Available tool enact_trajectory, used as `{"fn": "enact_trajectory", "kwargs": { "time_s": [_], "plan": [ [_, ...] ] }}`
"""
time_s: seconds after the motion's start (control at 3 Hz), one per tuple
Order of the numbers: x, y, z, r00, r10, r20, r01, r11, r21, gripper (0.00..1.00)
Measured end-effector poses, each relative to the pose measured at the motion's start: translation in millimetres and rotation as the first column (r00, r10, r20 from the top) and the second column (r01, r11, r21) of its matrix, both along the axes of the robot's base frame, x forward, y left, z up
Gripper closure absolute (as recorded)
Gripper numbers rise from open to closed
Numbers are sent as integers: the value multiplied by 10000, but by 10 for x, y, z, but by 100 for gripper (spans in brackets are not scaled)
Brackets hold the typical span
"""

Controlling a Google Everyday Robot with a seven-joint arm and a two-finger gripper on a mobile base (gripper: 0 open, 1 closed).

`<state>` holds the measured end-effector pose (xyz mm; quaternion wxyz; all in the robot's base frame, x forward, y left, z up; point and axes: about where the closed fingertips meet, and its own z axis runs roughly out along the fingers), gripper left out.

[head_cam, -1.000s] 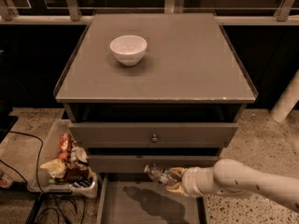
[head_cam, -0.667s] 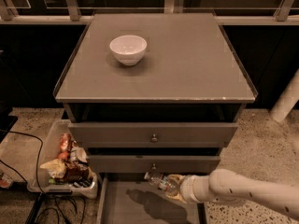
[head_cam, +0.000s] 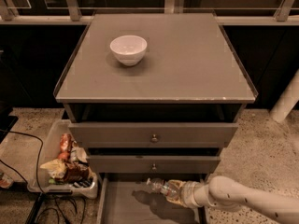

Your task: Place water bottle into bottom drawer

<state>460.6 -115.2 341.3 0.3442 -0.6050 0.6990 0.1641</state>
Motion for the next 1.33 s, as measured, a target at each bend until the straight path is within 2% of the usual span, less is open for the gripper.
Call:
{"fn": "enact_trajectory", "kwargs": {
  "time_s": [0.33, 0.67, 1.0, 1.33],
  "plan": [
    [0, 0, 0, 10000, 0, 0, 0, 10000, 0, 100],
    [-34, 98, -192, 9990, 110, -434, -113, 9999, -67, 100],
    [-54, 159, -556, 9966, 251, -788, -261, 9996, -116, 100],
    [-45, 190, -880, 9969, 238, -748, -241, 9997, -27, 100]
  ]
}}
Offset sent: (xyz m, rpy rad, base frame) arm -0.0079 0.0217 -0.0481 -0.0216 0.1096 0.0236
